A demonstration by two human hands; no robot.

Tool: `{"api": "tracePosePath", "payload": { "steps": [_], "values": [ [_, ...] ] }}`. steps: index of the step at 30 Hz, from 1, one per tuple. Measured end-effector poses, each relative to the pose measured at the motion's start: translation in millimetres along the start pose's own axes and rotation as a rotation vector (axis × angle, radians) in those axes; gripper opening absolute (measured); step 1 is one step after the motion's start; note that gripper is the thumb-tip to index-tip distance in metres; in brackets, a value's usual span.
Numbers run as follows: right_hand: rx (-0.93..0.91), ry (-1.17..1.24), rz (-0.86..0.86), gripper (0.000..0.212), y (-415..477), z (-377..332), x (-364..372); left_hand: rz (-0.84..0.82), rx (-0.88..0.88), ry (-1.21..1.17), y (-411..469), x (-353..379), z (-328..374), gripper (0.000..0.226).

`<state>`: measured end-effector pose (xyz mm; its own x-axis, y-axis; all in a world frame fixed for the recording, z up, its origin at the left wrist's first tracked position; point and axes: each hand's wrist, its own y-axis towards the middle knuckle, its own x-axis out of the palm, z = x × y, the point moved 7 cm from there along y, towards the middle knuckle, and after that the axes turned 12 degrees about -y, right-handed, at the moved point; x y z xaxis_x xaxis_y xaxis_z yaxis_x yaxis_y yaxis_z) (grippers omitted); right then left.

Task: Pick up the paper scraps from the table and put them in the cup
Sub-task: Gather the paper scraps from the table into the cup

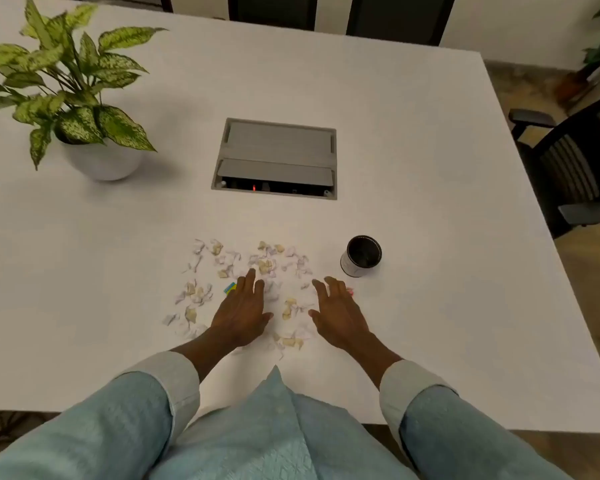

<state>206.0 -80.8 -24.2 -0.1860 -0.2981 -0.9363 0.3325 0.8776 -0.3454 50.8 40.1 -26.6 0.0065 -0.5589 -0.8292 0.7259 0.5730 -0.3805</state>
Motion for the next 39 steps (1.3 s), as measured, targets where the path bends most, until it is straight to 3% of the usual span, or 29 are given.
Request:
{"api": "tracePosePath", "payload": {
  "steps": [7,12,18,25,31,35,39],
  "values": [
    [0.141,0.015,-0.1,0.068,-8,48,33,-0.192,-0.065,-0.018,18,59,9,0.127],
    [0.174,0.017,-0.143,0.08,-3,70,46,-0.209,-0.059,0.044,32,84,22,0.138],
    [0.139,0.006,-0.157,0.094,16,76,57,-0.183,-0.022,0.08,46,93,43,0.112],
    [0.015,-0.049,-0.157,0.081,39,60,64,-0.176,0.047,0.026,56,92,49,0.072],
    [-0.034,-0.067,-0.146,0.073,52,48,72,-0.069,0.083,-0.002,64,82,40,0.039],
    [-0.019,-0.047,-0.123,0.059,53,49,71,-0.045,0.099,-0.028,68,84,25,0.029],
    [-0.023,-0.05,-0.079,0.03,56,49,71,0.014,0.055,-0.118,67,80,15,0.025]
  ]
}}
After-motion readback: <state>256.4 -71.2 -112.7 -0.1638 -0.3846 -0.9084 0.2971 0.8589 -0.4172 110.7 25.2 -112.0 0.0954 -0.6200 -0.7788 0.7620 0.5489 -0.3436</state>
